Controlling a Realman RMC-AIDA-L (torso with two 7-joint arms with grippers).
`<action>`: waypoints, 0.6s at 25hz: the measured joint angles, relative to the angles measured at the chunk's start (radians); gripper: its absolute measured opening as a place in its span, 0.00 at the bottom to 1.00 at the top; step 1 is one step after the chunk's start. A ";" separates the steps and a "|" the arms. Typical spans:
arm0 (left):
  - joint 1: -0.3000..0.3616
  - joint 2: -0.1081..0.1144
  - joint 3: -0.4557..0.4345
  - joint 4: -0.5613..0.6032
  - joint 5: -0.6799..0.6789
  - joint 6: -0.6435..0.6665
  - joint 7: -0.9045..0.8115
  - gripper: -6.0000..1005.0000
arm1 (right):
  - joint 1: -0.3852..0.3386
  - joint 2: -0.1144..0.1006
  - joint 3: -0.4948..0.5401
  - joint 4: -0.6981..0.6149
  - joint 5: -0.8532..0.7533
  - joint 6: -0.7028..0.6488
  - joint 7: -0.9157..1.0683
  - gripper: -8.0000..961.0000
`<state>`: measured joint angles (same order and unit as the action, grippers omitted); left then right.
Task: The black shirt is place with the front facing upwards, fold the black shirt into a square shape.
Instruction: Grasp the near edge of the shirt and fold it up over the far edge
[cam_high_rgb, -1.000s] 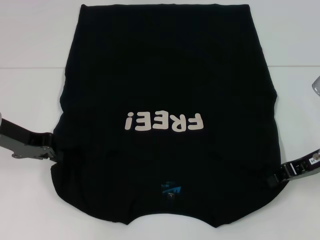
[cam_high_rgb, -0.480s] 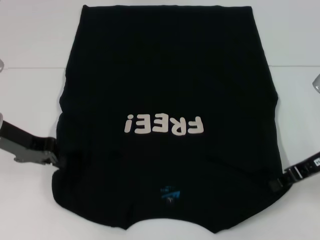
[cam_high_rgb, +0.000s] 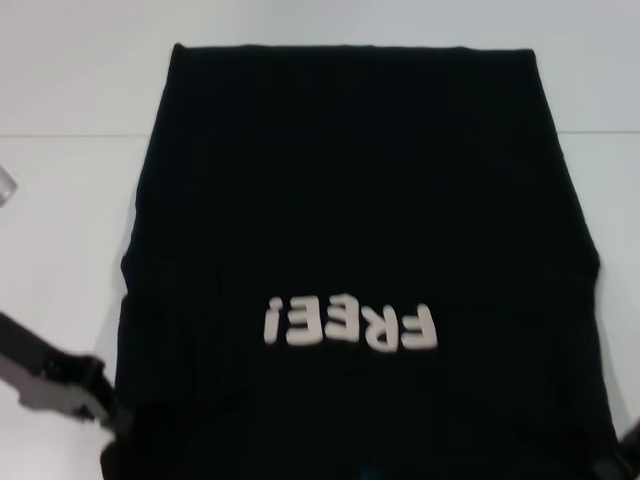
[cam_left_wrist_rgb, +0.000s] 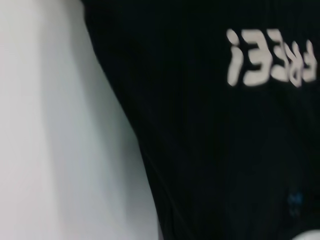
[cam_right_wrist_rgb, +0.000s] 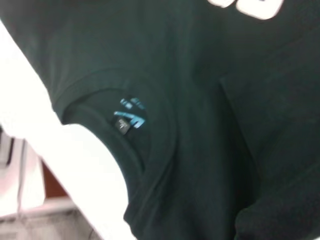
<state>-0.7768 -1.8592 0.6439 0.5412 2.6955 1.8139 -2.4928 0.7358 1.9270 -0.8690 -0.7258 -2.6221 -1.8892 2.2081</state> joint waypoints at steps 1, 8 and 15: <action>-0.001 0.000 0.005 -0.009 0.001 0.030 0.010 0.01 | -0.002 0.003 -0.002 0.000 -0.012 -0.024 -0.019 0.09; 0.001 -0.017 0.124 -0.011 0.001 0.178 0.048 0.01 | -0.011 0.013 -0.011 0.020 -0.086 -0.090 -0.101 0.09; -0.004 -0.021 0.134 -0.008 -0.001 0.166 0.057 0.01 | -0.019 0.023 0.011 0.031 -0.089 -0.081 -0.109 0.09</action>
<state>-0.7806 -1.8803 0.7781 0.5333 2.6950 1.9802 -2.4356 0.7172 1.9497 -0.8584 -0.6944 -2.7109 -1.9699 2.0987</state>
